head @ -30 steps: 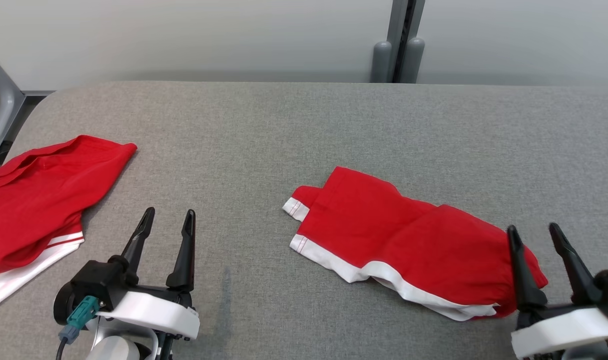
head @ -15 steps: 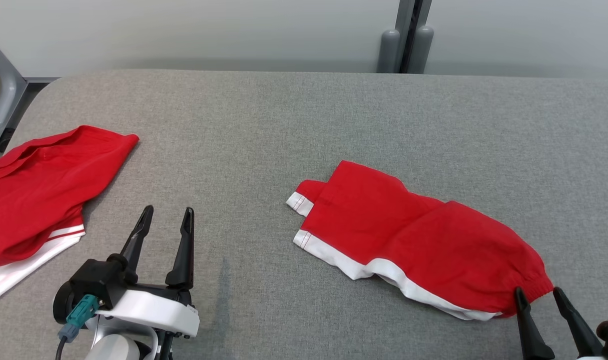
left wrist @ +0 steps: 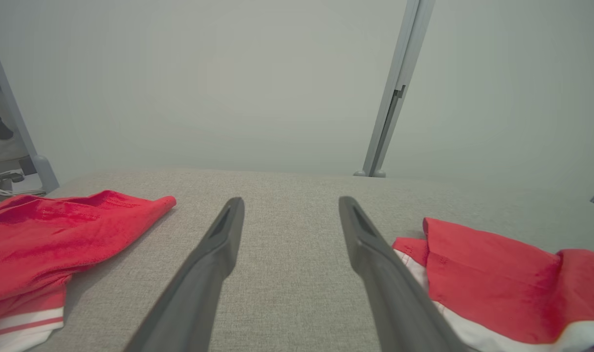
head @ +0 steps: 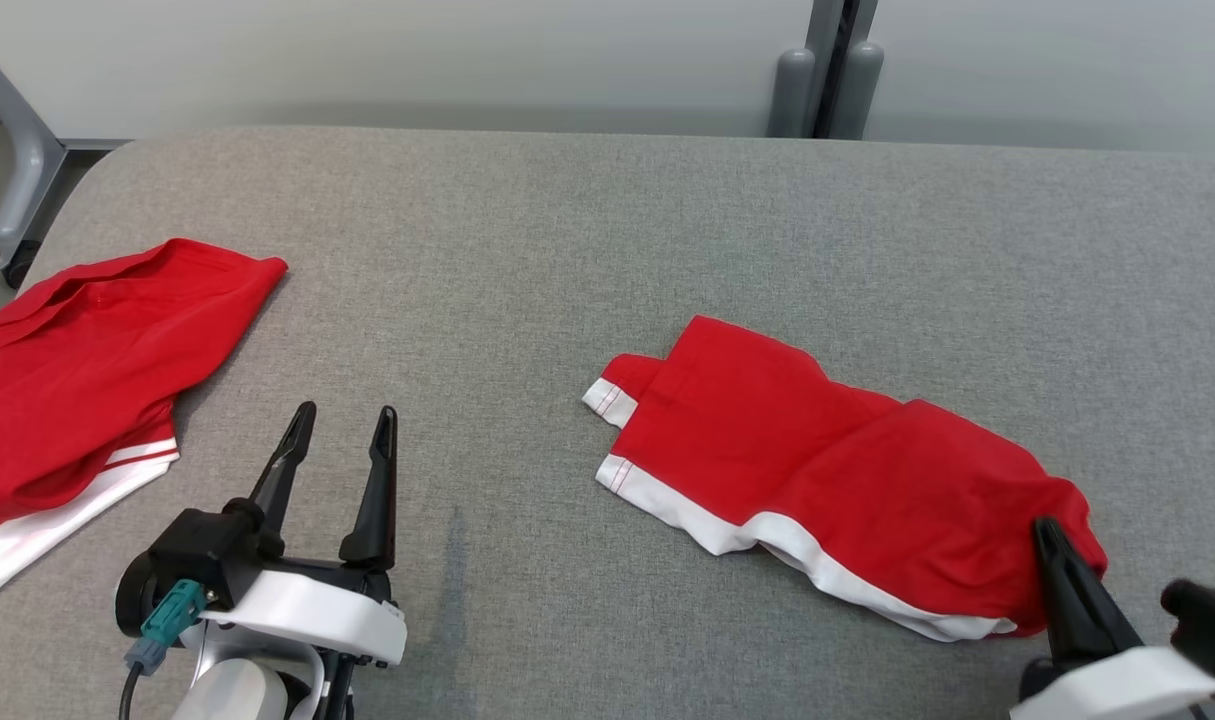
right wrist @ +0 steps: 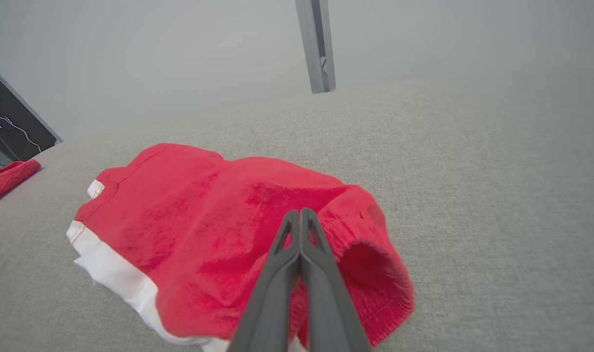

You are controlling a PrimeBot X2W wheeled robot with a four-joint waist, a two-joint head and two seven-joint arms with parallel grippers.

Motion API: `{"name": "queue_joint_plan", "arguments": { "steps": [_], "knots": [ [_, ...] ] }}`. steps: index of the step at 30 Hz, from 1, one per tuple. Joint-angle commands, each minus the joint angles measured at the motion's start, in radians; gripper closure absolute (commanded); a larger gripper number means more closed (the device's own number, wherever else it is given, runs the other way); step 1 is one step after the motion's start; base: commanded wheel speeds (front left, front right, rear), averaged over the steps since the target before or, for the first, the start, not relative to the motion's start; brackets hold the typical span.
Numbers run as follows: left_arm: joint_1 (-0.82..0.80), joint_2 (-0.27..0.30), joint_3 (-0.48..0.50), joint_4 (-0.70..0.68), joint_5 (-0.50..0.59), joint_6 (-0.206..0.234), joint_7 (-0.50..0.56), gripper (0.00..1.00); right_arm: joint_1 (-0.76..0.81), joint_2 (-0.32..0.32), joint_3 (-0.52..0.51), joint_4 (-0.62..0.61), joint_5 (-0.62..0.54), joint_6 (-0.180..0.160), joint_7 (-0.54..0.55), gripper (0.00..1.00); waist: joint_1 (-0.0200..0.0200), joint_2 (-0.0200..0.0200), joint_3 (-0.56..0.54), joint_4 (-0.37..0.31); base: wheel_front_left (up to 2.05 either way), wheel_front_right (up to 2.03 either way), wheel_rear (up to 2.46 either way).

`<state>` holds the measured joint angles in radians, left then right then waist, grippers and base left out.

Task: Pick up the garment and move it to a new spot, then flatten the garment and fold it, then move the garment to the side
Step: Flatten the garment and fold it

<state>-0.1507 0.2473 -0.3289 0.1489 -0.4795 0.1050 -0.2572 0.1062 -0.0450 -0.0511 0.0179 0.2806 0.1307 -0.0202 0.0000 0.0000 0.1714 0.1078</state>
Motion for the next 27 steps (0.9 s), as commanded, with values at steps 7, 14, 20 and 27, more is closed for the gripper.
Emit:
{"name": "queue_joint_plan", "arguments": {
  "steps": [7, 14, 20, 27],
  "knots": [
    [-0.031, -0.006, -0.001, 0.003, 0.011, -0.013, -0.006, 0.00, -0.156, -0.057, 0.055, 0.061, 0.012, 0.000, -0.011, 1.00, 0.0000, 0.0000, 0.019, 0.014, 0.00, 0.00, 0.00],
    [-0.042, -0.018, -0.002, 0.008, 0.013, -0.019, -0.006, 0.00, -0.227, -0.079, 0.084, 0.154, 0.031, 0.000, -0.045, 1.00, 0.0000, 0.0000, 0.027, 0.032, 0.00, 0.00, 0.00],
    [-0.036, -0.022, 0.005, 0.012, 0.016, -0.022, -0.006, 0.00, -0.260, -0.082, 0.105, 0.197, 0.030, 0.000, -0.087, 1.00, 0.0000, 0.0000, 0.025, 0.033, 0.00, 0.00, 0.00],
    [-0.015, -0.019, 0.015, 0.016, 0.021, -0.021, -0.006, 0.00, -0.240, -0.091, 0.106, 0.152, -0.009, 0.000, -0.125, 0.00, 0.0000, 0.0000, 0.001, 0.019, 0.00, 0.00, 0.00]
  ]
}}
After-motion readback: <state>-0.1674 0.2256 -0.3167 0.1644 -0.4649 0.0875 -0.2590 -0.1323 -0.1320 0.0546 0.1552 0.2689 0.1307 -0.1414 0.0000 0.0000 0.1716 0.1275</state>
